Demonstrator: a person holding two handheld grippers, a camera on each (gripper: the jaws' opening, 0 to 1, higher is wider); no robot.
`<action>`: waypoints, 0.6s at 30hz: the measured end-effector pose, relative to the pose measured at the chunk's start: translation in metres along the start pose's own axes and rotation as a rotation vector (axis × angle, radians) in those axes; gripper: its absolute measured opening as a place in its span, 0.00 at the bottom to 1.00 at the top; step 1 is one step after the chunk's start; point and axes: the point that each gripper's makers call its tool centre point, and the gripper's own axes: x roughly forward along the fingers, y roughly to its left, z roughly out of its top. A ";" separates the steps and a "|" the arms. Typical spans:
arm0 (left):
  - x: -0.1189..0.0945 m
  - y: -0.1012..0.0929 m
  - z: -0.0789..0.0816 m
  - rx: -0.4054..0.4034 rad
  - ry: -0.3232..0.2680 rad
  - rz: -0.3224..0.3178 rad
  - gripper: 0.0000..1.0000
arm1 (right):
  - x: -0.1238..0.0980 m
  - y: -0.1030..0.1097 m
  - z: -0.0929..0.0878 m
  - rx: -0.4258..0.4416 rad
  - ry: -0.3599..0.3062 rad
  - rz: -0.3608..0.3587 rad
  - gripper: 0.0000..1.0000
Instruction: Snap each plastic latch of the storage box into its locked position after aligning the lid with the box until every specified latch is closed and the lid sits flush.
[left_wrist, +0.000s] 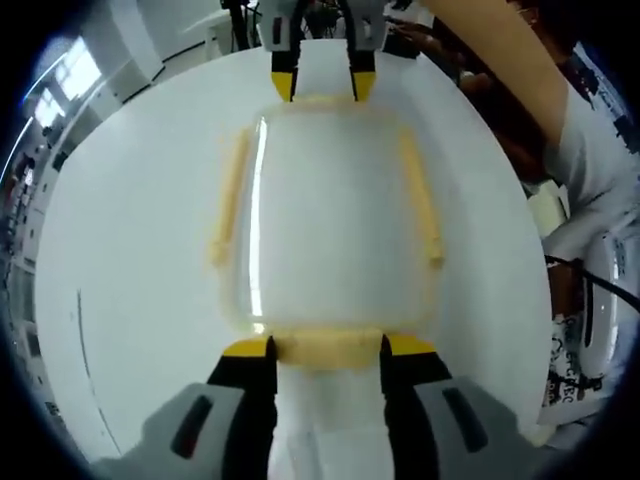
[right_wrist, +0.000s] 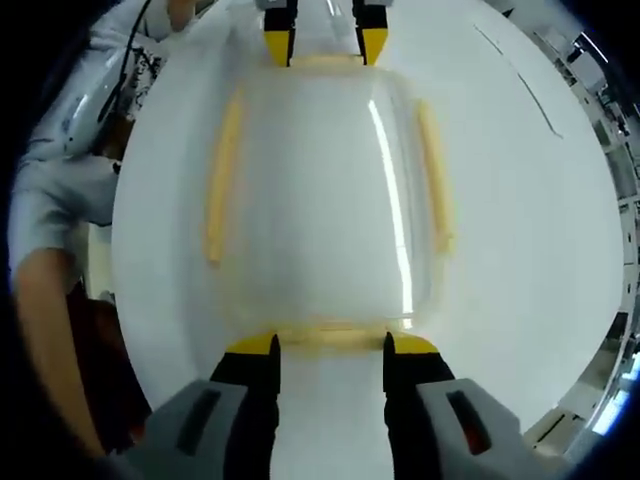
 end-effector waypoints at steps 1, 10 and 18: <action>0.000 0.000 0.000 -0.001 0.003 0.000 0.40 | 0.000 0.001 0.000 0.001 0.001 -0.001 0.40; 0.001 -0.002 0.000 0.027 0.044 -0.007 0.40 | 0.001 0.003 0.000 0.011 0.069 -0.006 0.40; 0.000 -0.001 -0.001 0.088 0.017 -0.024 0.40 | -0.001 0.010 -0.002 0.066 0.055 -0.012 0.40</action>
